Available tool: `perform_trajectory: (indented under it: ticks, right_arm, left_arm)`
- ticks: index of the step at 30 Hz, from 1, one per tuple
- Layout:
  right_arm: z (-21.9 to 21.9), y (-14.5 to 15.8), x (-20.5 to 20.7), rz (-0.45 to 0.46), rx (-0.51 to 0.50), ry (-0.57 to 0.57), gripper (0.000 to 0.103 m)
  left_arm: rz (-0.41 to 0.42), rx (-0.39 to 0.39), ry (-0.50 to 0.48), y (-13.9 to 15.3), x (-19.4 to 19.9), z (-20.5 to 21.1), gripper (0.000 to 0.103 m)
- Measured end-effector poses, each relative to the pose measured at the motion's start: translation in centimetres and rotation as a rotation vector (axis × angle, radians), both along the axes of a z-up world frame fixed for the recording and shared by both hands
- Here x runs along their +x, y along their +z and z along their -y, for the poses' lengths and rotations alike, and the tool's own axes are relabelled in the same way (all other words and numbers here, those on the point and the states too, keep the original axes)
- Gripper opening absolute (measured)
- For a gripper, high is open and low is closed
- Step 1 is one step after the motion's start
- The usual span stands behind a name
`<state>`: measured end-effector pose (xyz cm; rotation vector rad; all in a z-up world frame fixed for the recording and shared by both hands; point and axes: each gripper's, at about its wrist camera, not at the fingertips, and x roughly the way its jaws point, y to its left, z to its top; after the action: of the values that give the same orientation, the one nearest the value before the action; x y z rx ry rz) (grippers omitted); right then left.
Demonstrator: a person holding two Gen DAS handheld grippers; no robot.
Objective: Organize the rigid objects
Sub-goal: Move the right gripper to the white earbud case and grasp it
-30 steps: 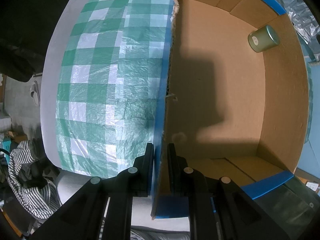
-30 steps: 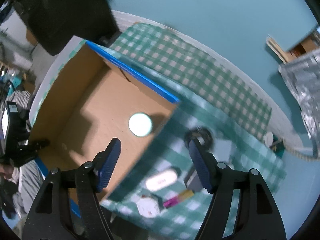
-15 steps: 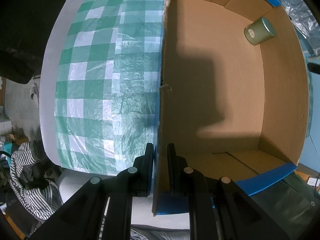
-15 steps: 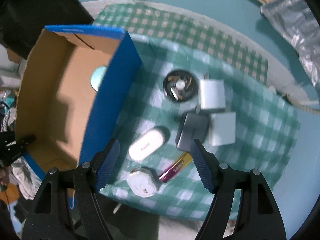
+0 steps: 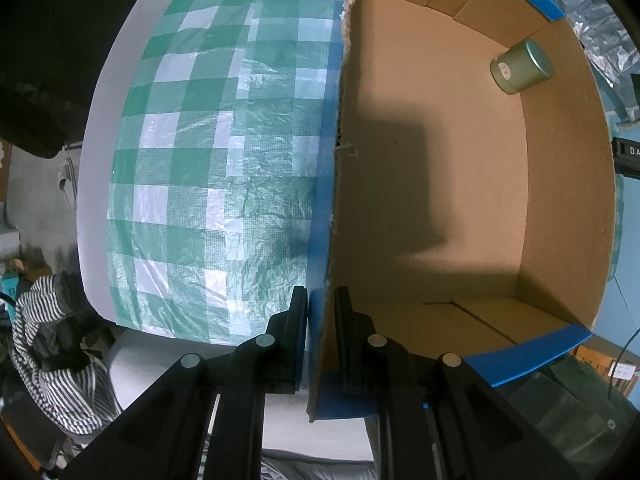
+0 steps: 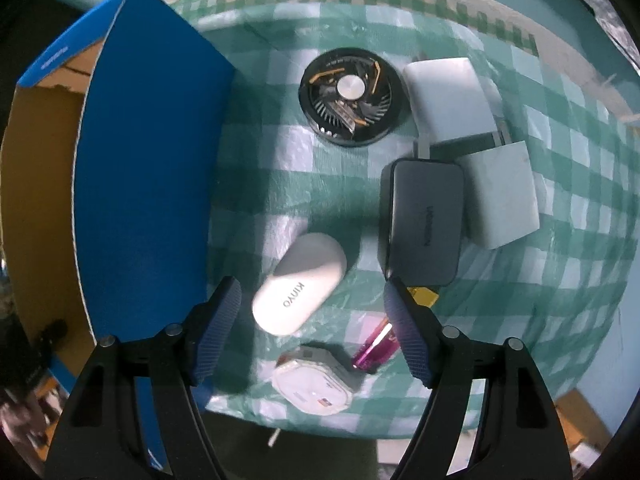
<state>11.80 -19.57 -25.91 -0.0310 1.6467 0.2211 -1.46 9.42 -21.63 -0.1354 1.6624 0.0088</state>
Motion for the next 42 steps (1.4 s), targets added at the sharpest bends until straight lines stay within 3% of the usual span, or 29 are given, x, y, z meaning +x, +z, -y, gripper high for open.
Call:
perform_trajectory:
  ticks: [14, 23, 24, 28, 35, 42]
  right_arm:
    - [0.0, -2.4, -0.3, -0.045, 0.010, -0.106, 0.075]
    - [-0.9, -4.0, -0.5, -0.055, -0.010, -0.108, 0.050]
    - [-0.9, -4.1, -0.6, -0.076, 0.030, -0.104, 0.048]
    - [-0.9, -4.1, -0.6, -0.059, 0.011, -0.047, 0.037]
    - [-2.9, -4.4, -2.4, 0.006, -0.039, 0.152, 0.037]
    - [-3.3, -4.7, -2.8, 0.044, -0.054, 0.164, 0.037]
  left_arm:
    - [0.018, -0.016, 0.006, 0.2, -0.4, -1.9, 0.013]
    - [0.015, -0.016, 0.011, 0.0, -0.6, -2.2, 0.013]
    - [0.014, -0.016, 0.011, 0.0, -0.6, -2.2, 0.013]
    - [0.013, -0.015, 0.007, 0.0, -0.5, -2.1, 0.013]
    - [0.014, -0.011, 0.001, 0.0, -0.3, -1.9, 0.013]
    - [0.012, -0.009, -0.002, -0.1, -0.2, -1.7, 0.013]
